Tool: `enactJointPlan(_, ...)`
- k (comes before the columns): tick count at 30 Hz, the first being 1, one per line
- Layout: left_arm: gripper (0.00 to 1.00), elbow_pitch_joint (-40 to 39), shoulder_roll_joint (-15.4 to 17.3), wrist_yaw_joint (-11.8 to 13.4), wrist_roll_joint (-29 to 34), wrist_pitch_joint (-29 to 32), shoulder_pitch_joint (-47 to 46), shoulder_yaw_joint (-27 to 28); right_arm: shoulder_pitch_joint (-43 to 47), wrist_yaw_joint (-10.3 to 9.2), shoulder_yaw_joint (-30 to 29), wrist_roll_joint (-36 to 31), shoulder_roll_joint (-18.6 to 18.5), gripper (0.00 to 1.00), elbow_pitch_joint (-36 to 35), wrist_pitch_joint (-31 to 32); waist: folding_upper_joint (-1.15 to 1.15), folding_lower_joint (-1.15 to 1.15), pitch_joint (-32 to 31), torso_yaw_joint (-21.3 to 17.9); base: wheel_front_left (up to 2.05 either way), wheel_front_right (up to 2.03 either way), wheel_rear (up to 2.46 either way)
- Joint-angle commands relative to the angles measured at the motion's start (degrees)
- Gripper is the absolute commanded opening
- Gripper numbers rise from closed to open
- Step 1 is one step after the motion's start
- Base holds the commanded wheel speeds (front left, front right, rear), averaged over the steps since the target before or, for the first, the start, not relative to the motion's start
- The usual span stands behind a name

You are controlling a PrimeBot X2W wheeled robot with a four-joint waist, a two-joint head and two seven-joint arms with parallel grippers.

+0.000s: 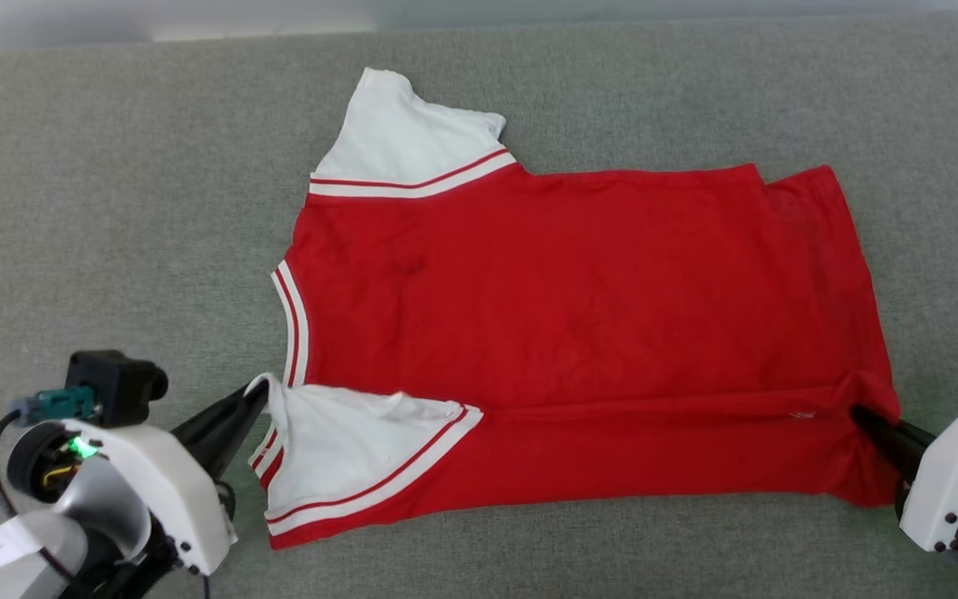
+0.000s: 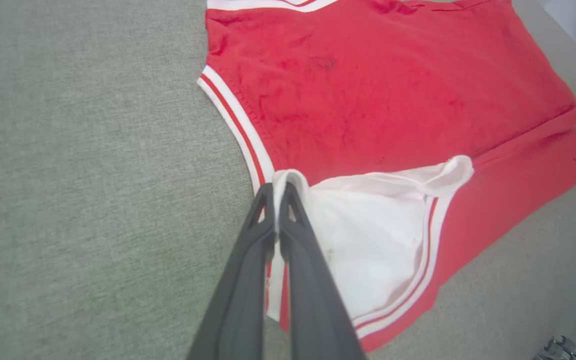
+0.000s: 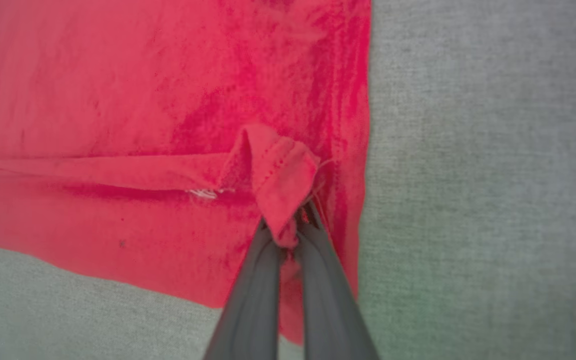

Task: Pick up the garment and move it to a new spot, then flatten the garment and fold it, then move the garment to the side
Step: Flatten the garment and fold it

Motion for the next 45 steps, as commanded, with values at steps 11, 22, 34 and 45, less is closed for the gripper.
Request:
enactJointPlan(11,1.00,11.07,-6.05,-2.62,1.41,-0.59,-6.53,-2.09,-3.84,-0.03,0.74,-2.02,1.26,1.00,4.20,-1.42,0.00,-0.01,0.49,0.11,0.00,0.00,0.00)
enactJointPlan(22,1.00,13.63,-7.94,2.43,4.67,-5.37,-3.49,-2.46,-1.37,-0.03,2.10,-10.09,-1.48,1.00,1.77,-0.15,0.00,-0.01,-5.05,0.25,0.00,0.00,0.00)
enactJointPlan(34,1.00,-0.45,-3.80,15.44,1.83,-0.59,8.27,-1.10,6.65,-0.02,-6.73,-16.55,7.30,1.00,-9.31,11.89,0.00,-0.01,-7.25,0.26,0.00,0.00,0.00)
enactJointPlan(45,1.00,-5.54,-1.95,21.84,2.81,8.75,9.85,-5.15,9.89,-0.02,-9.31,-18.50,13.79,1.00,-15.35,15.33,0.00,-0.01,-5.01,-1.06,0.00,0.00,0.00)
